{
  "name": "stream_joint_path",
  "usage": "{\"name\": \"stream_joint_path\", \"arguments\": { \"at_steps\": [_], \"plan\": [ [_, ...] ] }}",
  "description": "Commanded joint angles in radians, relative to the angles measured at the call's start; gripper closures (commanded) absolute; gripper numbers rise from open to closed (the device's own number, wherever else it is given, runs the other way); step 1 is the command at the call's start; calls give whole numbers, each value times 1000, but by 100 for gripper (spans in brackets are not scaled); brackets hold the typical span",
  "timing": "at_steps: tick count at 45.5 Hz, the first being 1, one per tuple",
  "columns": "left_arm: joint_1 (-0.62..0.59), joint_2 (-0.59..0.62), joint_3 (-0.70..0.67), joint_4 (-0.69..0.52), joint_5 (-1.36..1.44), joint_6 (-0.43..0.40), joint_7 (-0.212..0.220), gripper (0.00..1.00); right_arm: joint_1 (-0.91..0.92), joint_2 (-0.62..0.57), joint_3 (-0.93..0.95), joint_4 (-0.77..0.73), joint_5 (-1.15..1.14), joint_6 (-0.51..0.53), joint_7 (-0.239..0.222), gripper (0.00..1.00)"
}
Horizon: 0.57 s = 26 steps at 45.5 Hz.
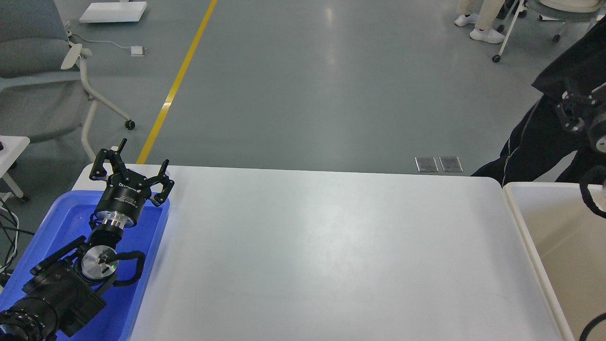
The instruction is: Tidy desktop
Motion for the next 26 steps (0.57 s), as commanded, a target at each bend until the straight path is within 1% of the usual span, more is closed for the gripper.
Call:
{"name": "stream_joint_path", "arguments": {
  "at_steps": [1,11,26],
  "plan": [
    [0,0,0,0,0,0,0,0,-120,106,38,20,-56,37,86,1],
    [0,0,0,0,0,0,0,0,-175,166,35,16,-56,38,86,1],
    [0,0,0,0,0,0,0,0,-183,173,29,12,-56,38,86,1]
  ]
}}
